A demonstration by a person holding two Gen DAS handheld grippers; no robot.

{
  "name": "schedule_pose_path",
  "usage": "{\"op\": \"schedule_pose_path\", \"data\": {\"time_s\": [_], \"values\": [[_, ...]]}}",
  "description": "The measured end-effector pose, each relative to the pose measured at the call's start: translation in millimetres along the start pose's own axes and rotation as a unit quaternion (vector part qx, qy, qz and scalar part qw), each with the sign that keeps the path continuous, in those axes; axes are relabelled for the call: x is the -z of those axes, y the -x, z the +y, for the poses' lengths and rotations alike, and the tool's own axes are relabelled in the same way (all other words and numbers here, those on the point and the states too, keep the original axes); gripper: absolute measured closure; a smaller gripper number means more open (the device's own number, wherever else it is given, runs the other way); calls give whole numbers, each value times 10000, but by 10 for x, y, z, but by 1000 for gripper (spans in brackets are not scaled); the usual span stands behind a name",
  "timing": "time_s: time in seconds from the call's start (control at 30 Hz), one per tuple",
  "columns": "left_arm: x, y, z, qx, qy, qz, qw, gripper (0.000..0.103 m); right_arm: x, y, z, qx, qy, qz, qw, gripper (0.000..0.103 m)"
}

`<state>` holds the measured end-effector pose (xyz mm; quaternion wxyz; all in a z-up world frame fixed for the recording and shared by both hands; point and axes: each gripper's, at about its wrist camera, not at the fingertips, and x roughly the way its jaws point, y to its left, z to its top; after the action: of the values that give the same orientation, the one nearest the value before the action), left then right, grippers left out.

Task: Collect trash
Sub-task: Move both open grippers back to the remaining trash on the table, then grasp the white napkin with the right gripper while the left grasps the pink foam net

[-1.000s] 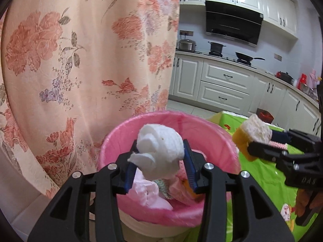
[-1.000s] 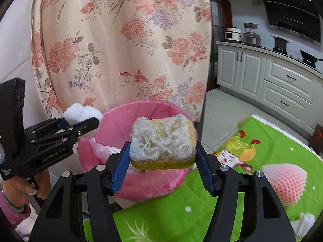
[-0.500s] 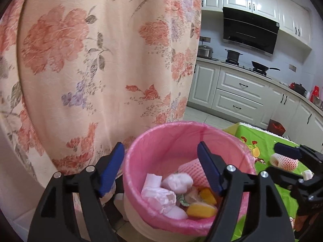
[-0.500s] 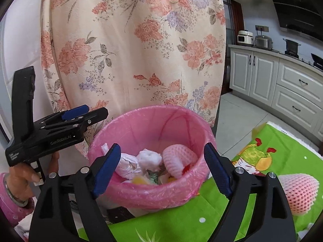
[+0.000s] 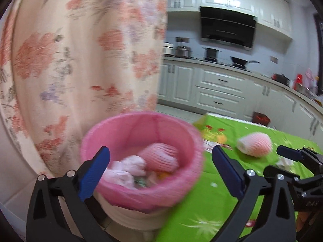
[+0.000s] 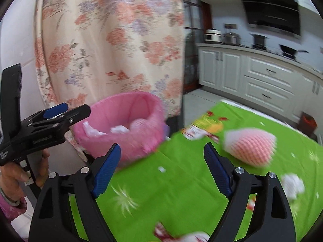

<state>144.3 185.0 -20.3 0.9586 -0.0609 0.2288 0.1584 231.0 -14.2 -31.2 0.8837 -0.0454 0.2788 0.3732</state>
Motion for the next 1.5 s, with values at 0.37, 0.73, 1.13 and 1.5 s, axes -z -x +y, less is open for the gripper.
{"op": "schedule_pose_path", "data": {"time_s": [0.37,0.73,1.13,1.5], "values": [[463,-74,-1172,819,-606,432,9939,5,587,573,-946,1058,-969,86,9896,20],[644,-302,-1797,1037,-966,655,9877,5,804,612,-1594,1700,-1288,263,9766,20],[473,-830,-1790,836,-785,933,9890,5,580,32,-1922,1727,-1294,615,9745,20],[294,-1244,-1906,1009,-1024,927,9853,5,539,-187,-2020,1651,-1363,837,9732,31]]}}
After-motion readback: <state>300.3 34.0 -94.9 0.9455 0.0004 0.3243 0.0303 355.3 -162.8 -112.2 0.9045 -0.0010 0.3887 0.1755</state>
